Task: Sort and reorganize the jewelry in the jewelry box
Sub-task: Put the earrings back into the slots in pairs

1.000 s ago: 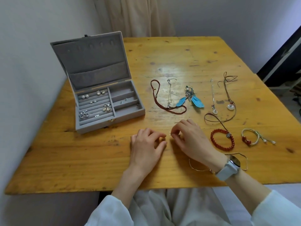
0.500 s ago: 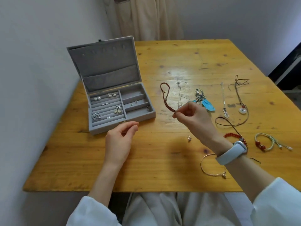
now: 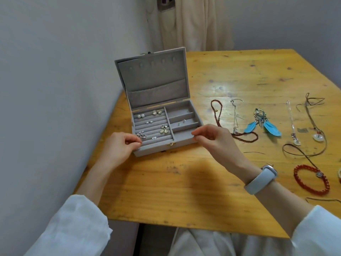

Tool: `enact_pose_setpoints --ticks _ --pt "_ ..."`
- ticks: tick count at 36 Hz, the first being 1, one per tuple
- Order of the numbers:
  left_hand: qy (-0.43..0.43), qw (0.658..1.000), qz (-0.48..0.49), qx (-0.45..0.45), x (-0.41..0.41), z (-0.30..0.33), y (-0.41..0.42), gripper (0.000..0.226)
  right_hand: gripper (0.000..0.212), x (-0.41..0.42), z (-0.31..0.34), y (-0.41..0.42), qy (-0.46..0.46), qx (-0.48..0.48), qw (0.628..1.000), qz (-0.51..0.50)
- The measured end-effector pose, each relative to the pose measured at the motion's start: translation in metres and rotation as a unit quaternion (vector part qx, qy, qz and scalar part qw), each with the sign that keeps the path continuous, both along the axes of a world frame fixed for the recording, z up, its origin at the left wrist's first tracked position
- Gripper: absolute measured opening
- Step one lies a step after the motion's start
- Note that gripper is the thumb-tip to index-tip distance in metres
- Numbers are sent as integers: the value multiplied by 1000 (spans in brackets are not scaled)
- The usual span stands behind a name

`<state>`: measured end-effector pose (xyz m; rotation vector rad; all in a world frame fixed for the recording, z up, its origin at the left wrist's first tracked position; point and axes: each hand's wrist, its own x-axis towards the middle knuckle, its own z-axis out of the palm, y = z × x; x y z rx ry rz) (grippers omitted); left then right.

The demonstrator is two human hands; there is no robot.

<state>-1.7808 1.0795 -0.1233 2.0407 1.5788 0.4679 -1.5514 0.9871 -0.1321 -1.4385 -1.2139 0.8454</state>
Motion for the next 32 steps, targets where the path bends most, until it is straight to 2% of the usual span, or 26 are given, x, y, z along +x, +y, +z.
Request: enact_pose_setpoints --ticks 2,9,18,22,28,32 --pt "49 998 -34 6 3 3 5 10 13 -1 -1 1 1 -12 1000 2" --pt "122 988 -91 -1 8 3 21 14 11 -5 -7 4 -3 -26 1000 12" --pt "157 984 -88 -3 9 -2 28 10 12 -9 -11 6 33 -29 999 23" --pt "168 983 -69 26 7 -2 26 3 12 -9 -13 6 53 -35 998 28" --pt "152 984 -79 52 4 -5 19 12 8 -12 -14 9 57 -36 997 39" --pt "49 989 -61 122 -6 -18 4 17 10 -20 -11 15 55 -31 997 50"
